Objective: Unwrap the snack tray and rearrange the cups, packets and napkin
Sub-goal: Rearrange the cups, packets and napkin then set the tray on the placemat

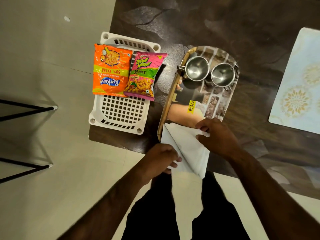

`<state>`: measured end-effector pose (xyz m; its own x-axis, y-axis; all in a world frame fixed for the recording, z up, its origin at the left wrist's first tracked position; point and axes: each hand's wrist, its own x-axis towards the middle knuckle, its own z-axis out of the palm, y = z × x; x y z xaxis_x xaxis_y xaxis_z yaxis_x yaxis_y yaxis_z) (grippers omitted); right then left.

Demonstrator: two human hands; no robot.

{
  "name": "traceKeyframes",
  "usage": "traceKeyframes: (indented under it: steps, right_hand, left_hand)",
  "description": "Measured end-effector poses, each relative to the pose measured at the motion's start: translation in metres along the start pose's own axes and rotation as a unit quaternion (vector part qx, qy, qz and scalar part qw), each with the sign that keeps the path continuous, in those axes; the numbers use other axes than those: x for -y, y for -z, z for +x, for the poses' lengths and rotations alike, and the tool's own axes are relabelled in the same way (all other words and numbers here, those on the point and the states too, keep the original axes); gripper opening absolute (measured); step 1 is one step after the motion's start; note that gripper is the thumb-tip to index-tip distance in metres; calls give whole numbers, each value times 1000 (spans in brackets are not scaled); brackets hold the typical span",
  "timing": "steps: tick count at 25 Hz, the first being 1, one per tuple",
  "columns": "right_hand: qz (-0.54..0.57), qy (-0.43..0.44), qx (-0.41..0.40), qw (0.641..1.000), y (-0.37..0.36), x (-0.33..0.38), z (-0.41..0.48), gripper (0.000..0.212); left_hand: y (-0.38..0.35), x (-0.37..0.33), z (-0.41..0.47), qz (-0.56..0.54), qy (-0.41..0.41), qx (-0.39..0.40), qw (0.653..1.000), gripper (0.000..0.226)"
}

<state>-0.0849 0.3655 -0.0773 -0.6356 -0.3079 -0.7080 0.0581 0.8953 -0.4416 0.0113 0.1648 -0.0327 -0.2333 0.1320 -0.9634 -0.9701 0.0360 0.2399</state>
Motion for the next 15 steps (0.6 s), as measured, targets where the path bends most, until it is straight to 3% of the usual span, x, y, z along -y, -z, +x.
traceKeyframes:
  steps: [2, 4, 6, 7, 8, 9, 11, 12, 15]
  right_hand:
    - [8, 7, -6, 1000, 0, -2, 2, 36]
    - [12, 12, -7, 1000, 0, -5, 1, 36]
    - [18, 13, -8, 1000, 0, -7, 2, 35]
    - [21, 13, -9, 1000, 0, -9, 2, 35]
    - [20, 14, -12, 1000, -1, -10, 1, 34]
    - [18, 15, -17, 1000, -2, -11, 2, 33]
    - [17, 19, -26, 999, -4, -13, 2, 33]
    - [19, 21, -26, 999, -4, -13, 2, 34]
    - [18, 25, -23, 999, -6, -14, 0, 35]
  left_hand:
    - [-7, -10, 0, 40, -10, 16, 999, 20]
    - [-13, -12, -6, 173, 19, -2, 985, 28]
    - [-14, -2, -9, 388, 24, -141, 910, 38]
    - [-12, 6, -9, 433, 18, -214, 876, 45]
    - [-9, 14, -6, 428, 20, -252, 868, 51]
    - [-4, 19, -1, 381, 40, -243, 891, 57]
    - [2, 23, 10, 187, 72, -148, 969, 54]
    - [3, 23, 14, 97, 79, -110, 986, 46]
    - [-2, 16, 16, 44, 27, -83, 995, 21]
